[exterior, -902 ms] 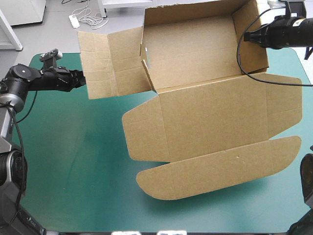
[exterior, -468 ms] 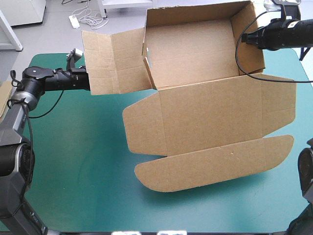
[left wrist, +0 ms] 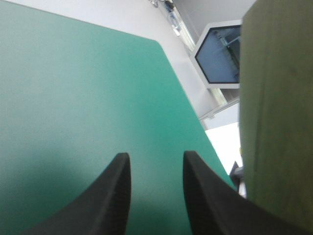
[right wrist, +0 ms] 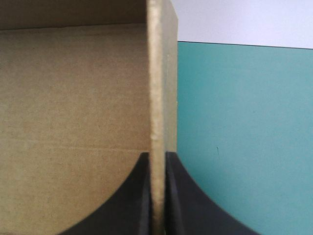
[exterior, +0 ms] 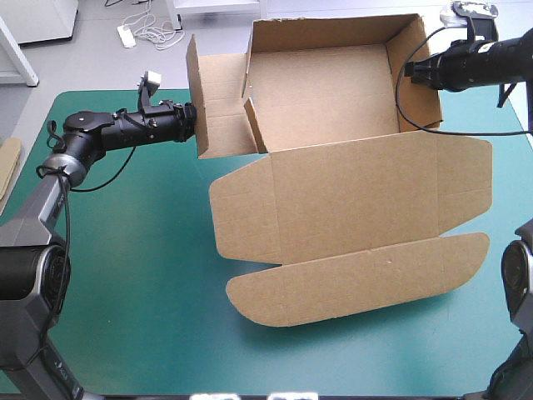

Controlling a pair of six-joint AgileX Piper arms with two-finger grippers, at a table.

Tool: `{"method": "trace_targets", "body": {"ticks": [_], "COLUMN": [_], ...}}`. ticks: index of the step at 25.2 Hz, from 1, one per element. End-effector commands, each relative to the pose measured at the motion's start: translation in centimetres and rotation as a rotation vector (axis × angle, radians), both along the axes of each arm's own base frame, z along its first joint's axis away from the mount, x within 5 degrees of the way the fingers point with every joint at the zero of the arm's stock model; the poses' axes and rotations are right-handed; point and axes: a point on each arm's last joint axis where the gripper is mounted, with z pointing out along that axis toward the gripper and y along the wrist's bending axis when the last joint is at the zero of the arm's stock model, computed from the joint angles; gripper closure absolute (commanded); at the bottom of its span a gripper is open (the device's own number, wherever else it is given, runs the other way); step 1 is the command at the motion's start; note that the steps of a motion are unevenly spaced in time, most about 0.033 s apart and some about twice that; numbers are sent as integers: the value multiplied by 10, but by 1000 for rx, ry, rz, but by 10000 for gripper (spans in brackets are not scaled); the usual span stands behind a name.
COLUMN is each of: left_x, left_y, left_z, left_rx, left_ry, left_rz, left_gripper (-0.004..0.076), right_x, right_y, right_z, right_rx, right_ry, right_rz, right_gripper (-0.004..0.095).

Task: Fold the box

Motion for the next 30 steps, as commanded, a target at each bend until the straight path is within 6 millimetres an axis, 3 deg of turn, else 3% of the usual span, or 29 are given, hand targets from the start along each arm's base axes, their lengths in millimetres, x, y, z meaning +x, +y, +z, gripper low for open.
{"method": "trace_targets", "body": {"ticks": [1,12,16,21,27,30], "left_x": [-12,-27,-27,-35,-39,-38], "left_y": [-5,-11,-17,-41,-47,-49], "left_z": [42,61,70,87,106,102], "left_rx": [-148,-358,-424,-427,-427,-362], "left_ry": [-95,-146,-154,-171,-190,-166], "left_rz": [-18,-189,-195,-273,-307,-287], "left_gripper": [464,458,345,309,309,309], "right_x": [-12,-1,0,2,5,5], "right_y": [3,1,1,-2,-3,-3], "right_z": [28,17,17,15,12,12], "right_rx": [56,51,49,33,24,29], "right_ry": [-120,-104,-107,-103,-93,-97], "right_rz": [-9,-17,-17,-40,-45,-45], "right_gripper": [925,925,925,925,924,925]}}
